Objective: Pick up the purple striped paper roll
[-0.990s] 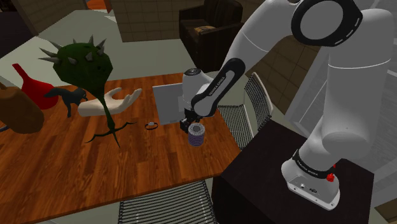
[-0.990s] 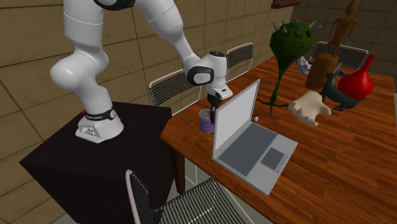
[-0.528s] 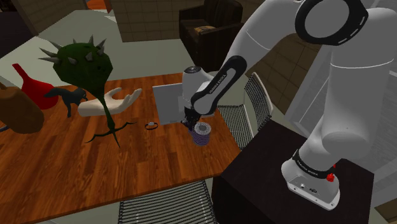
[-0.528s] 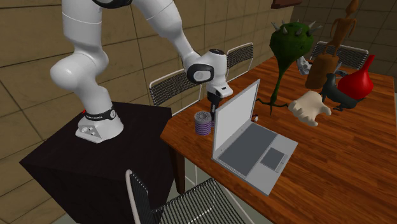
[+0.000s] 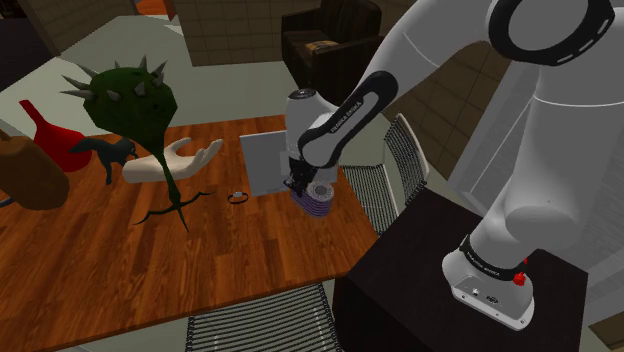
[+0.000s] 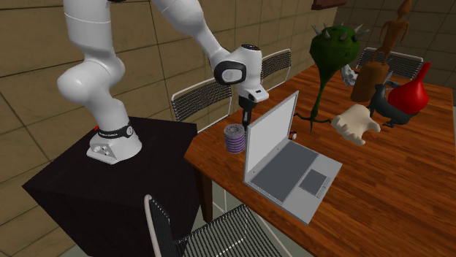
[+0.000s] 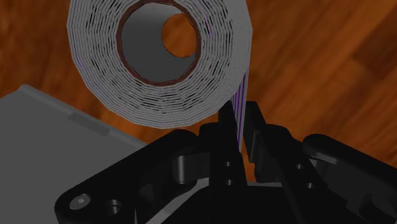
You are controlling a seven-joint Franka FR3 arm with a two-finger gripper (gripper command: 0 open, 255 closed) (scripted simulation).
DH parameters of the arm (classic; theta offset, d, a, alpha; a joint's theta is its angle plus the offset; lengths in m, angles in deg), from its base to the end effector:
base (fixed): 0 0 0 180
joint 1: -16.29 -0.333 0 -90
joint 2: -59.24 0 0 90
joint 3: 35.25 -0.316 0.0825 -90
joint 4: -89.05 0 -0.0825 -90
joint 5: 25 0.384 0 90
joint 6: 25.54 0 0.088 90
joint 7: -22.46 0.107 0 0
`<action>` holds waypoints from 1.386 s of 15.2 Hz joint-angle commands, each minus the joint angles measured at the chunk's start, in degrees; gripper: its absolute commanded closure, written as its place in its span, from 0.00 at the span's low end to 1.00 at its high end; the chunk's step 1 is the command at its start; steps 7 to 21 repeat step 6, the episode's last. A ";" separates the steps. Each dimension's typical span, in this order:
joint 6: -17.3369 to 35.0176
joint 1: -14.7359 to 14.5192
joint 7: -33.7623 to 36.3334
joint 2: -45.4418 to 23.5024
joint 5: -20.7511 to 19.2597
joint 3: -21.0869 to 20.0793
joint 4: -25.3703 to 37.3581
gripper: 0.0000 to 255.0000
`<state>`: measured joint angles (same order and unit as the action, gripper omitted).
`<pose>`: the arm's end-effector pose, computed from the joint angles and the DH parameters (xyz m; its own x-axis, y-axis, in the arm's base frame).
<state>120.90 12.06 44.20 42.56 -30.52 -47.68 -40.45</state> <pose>0.5177 0.1576 0.2360 0.9998 -0.0180 0.0100 -0.0179 -0.9998 -0.0121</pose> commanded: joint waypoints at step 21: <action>-3.44 0.44 -0.92 3.44 1.39 -0.64 0.13 1.00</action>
